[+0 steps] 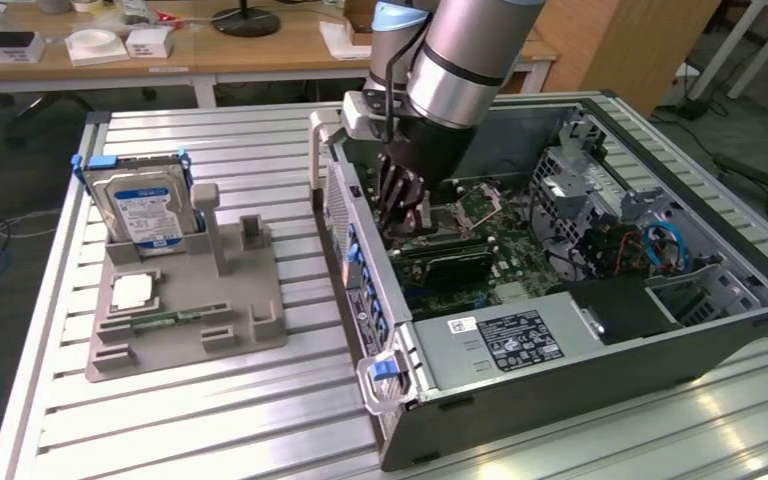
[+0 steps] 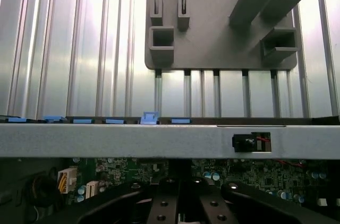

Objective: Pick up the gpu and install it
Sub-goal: 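Press down on the gpu until it lock into place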

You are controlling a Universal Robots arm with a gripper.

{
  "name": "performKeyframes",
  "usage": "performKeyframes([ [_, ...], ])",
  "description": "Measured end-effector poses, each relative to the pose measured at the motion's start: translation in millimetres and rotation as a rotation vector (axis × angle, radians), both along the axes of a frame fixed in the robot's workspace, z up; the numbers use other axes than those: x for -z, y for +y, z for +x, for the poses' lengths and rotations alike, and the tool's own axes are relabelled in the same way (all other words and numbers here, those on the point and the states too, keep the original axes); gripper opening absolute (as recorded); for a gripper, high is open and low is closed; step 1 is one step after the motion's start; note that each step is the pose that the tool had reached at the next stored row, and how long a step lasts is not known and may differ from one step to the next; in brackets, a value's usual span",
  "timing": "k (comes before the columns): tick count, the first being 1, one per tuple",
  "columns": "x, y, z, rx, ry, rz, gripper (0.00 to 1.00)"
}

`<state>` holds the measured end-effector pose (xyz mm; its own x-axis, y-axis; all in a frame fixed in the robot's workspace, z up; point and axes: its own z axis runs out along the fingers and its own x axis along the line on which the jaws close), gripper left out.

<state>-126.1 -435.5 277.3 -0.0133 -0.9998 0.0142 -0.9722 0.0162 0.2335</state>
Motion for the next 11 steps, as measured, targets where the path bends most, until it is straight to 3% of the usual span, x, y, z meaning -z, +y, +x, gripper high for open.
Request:
performKeyframes([
  [11, 0.2, -3.8, -0.2, 0.0, 0.0028, 0.0002, 0.1],
])
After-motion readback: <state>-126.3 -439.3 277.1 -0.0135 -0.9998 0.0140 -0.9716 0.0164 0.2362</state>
